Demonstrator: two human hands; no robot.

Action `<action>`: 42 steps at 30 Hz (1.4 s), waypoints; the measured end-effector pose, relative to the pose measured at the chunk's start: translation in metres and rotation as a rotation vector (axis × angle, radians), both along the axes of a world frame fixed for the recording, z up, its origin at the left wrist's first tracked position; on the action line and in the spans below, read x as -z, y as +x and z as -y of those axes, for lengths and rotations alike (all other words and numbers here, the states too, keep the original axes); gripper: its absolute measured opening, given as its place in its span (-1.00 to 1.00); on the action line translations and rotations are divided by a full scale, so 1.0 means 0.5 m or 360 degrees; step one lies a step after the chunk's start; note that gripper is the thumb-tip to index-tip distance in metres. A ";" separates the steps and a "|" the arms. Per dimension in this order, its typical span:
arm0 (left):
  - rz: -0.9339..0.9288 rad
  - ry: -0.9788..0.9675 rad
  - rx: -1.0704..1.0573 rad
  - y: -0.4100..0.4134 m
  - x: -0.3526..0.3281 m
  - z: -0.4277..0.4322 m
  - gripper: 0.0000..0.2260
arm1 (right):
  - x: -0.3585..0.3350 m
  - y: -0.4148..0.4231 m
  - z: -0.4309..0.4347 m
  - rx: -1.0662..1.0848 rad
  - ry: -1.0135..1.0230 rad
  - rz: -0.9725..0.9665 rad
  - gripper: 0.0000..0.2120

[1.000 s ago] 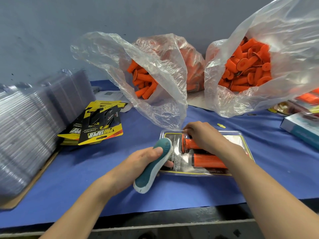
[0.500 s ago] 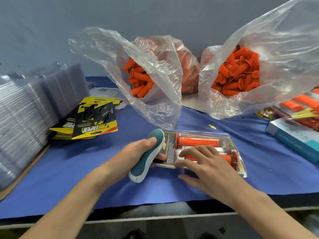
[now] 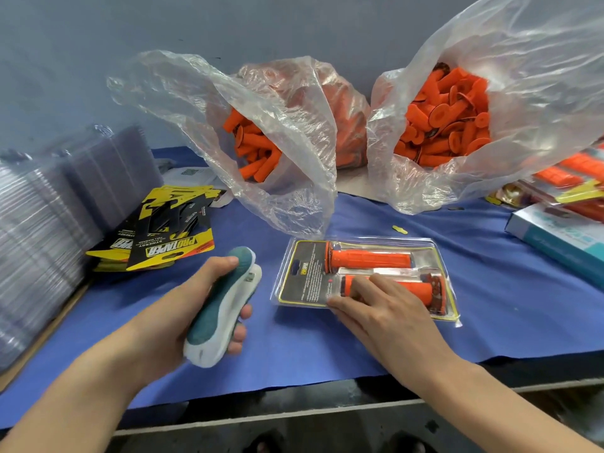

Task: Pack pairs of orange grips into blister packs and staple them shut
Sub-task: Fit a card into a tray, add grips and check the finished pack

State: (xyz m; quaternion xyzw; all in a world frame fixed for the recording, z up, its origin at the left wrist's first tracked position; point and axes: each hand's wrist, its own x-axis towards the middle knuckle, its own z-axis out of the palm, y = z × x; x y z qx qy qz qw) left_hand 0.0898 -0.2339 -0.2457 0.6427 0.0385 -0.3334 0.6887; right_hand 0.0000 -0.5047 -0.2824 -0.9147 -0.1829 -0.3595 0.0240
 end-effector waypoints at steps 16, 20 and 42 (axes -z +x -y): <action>-0.0285 -0.0080 0.0237 -0.084 -0.003 0.133 -0.47 | -0.015 0.011 -0.004 0.0016 0.0103 -0.0085 -0.88; -0.0197 -0.0093 0.0227 -0.086 -0.010 0.141 -0.53 | -0.015 0.010 -0.009 0.0007 0.0094 -0.0089 -0.84; -0.0027 -0.0058 0.0074 -0.092 0.004 0.179 -0.61 | 0.002 0.019 -0.033 0.0169 -0.0087 -0.0053 -0.71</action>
